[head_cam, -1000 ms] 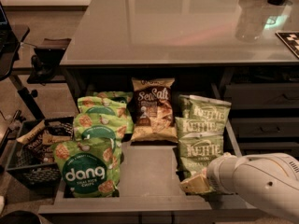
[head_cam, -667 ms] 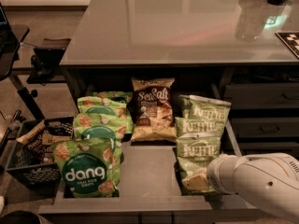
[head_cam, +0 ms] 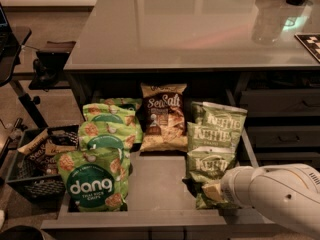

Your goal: Pick green jalapeno chip bag from top drawer and place on counter

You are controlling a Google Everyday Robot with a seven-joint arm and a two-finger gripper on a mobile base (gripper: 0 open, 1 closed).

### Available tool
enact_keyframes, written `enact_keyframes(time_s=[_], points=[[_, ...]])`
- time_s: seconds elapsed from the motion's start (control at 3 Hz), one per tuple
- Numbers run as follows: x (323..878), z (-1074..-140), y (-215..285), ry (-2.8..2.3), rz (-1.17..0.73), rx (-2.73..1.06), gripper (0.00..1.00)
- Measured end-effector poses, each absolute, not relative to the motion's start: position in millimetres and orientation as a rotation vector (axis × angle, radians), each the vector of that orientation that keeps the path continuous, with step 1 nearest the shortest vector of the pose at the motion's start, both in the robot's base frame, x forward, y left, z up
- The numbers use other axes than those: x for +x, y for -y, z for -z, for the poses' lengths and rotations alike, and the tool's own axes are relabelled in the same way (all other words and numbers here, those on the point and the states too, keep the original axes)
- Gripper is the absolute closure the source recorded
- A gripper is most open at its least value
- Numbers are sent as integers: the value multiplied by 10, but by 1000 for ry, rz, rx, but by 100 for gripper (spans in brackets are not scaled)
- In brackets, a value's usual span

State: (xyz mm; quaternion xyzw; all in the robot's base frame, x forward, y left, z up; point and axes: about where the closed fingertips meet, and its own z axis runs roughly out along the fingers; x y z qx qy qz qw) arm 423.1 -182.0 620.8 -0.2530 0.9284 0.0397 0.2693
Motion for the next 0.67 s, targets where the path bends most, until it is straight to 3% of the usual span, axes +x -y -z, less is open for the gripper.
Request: enact_keyframes(time_s=[0.33, 0.67], points=[[4231, -6209, 1820, -2503, -107, -682, 89], [4241, -6287, 1806, -2493, -108, -697, 100]])
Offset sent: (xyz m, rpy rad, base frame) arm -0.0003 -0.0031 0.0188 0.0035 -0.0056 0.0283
